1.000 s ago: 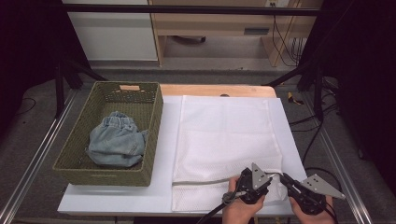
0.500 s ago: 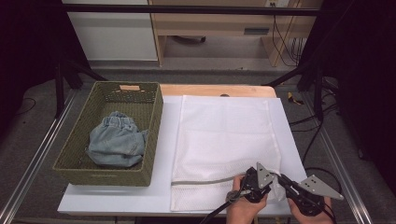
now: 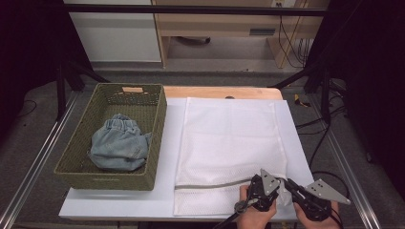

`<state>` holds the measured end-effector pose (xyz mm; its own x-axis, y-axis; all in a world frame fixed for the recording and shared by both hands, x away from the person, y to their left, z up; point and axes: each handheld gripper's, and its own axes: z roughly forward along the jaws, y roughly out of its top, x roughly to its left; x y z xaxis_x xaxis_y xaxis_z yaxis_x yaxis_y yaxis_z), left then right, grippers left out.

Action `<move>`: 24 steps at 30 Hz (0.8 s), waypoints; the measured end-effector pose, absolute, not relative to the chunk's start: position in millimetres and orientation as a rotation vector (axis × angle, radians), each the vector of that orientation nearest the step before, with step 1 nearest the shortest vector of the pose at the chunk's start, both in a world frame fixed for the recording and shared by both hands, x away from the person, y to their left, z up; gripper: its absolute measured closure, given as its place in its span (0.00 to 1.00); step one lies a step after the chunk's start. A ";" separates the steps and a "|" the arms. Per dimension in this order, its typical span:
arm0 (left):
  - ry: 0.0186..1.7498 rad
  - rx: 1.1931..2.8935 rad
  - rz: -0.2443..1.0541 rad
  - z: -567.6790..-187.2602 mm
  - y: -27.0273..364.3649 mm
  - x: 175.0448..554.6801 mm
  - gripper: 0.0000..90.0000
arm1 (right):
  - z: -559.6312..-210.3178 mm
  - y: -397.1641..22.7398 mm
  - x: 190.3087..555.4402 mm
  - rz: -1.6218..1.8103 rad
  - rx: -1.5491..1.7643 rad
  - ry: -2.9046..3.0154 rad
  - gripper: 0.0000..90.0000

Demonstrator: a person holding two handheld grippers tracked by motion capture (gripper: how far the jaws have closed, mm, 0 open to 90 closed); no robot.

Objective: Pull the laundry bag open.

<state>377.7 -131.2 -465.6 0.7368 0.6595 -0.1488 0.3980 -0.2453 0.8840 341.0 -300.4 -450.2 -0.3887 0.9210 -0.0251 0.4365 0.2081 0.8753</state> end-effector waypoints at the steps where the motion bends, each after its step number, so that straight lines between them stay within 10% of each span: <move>1: 0.817 1.873 0.307 -465.6 -131.2 377.7 0.96 | -450.2 -300.4 341.0 1.114 1.256 1.924 0.95; 24: 0.919 1.832 0.272 -475.2 -117.6 374.3 0.96 | -455.9 -298.2 346.8 1.034 1.285 1.951 0.95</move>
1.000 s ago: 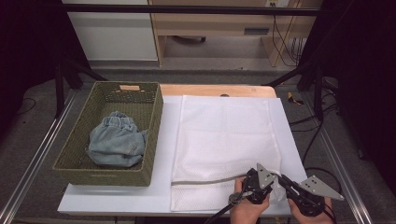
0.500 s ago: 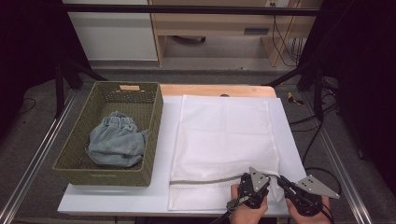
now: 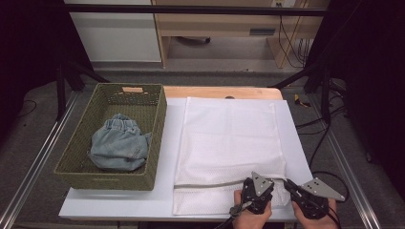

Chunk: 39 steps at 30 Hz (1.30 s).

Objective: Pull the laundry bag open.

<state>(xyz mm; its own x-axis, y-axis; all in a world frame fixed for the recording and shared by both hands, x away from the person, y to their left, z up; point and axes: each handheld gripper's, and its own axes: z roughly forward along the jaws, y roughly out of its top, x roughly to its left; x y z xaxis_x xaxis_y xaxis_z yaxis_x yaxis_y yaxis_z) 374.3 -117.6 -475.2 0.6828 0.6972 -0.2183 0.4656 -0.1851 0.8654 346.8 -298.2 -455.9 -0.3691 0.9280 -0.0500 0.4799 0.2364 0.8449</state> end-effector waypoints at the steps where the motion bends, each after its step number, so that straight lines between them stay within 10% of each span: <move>1: 0.919 1.832 0.272 -475.2 -117.6 374.3 0.96 | -455.9 -298.2 346.8 1.034 1.285 1.951 0.95; 39: 0.958 1.800 0.273 -474.1 -75.8 371.0 0.96 | -456.2 -287.3 354.4 0.989 1.254 1.991 0.95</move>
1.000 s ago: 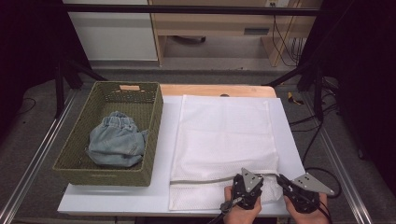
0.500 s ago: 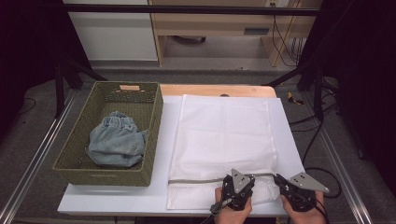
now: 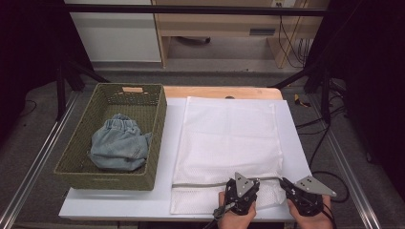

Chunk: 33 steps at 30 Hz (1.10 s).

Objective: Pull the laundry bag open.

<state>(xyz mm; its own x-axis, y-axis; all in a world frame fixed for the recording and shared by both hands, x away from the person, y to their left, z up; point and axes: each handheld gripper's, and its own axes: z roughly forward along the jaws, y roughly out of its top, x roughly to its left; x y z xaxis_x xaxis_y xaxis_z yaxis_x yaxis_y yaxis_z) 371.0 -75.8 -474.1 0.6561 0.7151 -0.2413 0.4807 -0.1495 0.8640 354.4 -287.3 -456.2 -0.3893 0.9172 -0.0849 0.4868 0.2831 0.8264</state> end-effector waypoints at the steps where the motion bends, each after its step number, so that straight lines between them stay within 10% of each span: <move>1: 0.960 1.800 0.271 -474.7 -75.0 371.4 0.96 | -456.5 -287.0 354.9 0.987 1.258 1.996 0.95; 33: 1.003 1.772 0.282 -473.3 -45.8 371.4 0.96 | -456.3 -289.1 352.7 0.947 1.264 1.962 0.95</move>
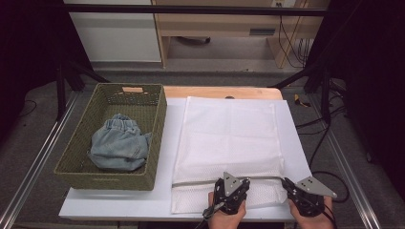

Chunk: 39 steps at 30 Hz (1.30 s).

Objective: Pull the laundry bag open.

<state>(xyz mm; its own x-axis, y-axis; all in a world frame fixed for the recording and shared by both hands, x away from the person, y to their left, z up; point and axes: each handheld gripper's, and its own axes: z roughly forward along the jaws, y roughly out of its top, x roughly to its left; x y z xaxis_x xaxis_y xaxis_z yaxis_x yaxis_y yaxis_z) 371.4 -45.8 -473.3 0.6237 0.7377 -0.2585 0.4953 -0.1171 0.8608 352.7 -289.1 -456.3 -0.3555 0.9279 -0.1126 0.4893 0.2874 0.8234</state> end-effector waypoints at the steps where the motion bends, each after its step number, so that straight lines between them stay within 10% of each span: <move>1: 1.003 1.772 0.282 -473.3 -45.8 371.4 0.96 | -456.4 -289.2 352.7 0.947 1.268 1.961 0.95; 39: 1.072 1.707 0.291 -474.4 -1.5 372.8 0.96 | -459.8 -294.6 358.4 0.924 1.320 1.952 0.95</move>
